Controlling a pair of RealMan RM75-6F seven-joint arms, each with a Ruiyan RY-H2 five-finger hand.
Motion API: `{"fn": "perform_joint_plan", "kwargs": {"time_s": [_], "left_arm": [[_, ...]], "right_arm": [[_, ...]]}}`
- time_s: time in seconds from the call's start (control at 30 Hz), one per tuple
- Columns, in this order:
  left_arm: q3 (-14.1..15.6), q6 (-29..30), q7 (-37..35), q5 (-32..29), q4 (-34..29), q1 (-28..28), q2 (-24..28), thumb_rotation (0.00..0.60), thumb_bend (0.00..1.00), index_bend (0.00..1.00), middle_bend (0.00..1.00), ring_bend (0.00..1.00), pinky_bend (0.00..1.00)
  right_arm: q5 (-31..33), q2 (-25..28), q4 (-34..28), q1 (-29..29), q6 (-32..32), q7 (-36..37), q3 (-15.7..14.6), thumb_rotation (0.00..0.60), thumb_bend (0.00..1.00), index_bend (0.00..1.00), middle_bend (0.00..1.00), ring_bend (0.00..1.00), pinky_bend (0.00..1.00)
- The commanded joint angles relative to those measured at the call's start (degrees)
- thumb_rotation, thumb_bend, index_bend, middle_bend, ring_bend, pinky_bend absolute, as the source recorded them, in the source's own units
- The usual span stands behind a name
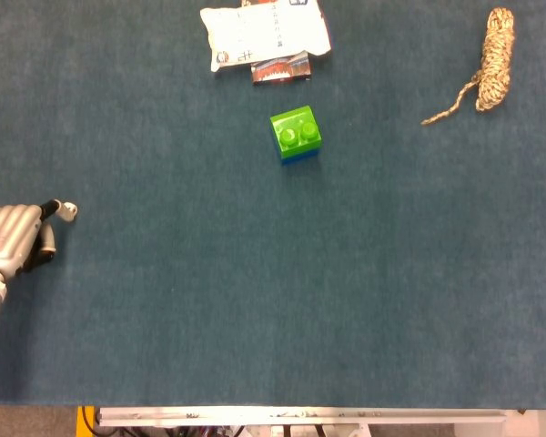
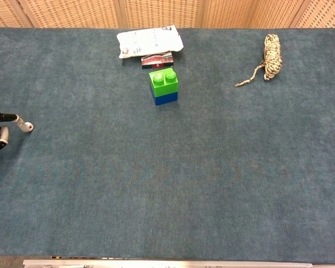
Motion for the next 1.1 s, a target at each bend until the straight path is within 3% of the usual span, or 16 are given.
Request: {"fn": "perform_joint_plan", "kwargs": {"time_s": [0.03, 0.6, 1.1], "left_arm": [[-0.1, 0.0, 0.2, -0.1, -0.1, -0.1, 0.0, 0.600, 0.85, 0.32, 1.00, 1.00, 0.95], [-1.6, -0.2, 1.9, -1.4, -0.6, -1.5, 0.1, 0.600, 0.85, 0.32, 1.00, 1.00, 0.95], [-0.4, -0.1, 3.1, -1.3, -3.0, -1.2, 1.1, 0.600, 0.85, 0.32, 1.00, 1.00, 0.95]], "right_arm": [[0.0, 0.0, 0.0, 0.0, -0.1, 0.0, 0.0, 0.600, 0.09, 0.20, 0.20, 0.09, 0.28], [0.2, -0.1, 0.0, 0.2, -0.4, -0.5, -0.1, 0.600, 0.09, 0.20, 0.20, 0.09, 0.28], [0.0, 0.1, -0.3, 0.0, -0.1, -0.4, -0.2, 0.600, 0.09, 0.20, 0.20, 0.09, 0.28]]}}
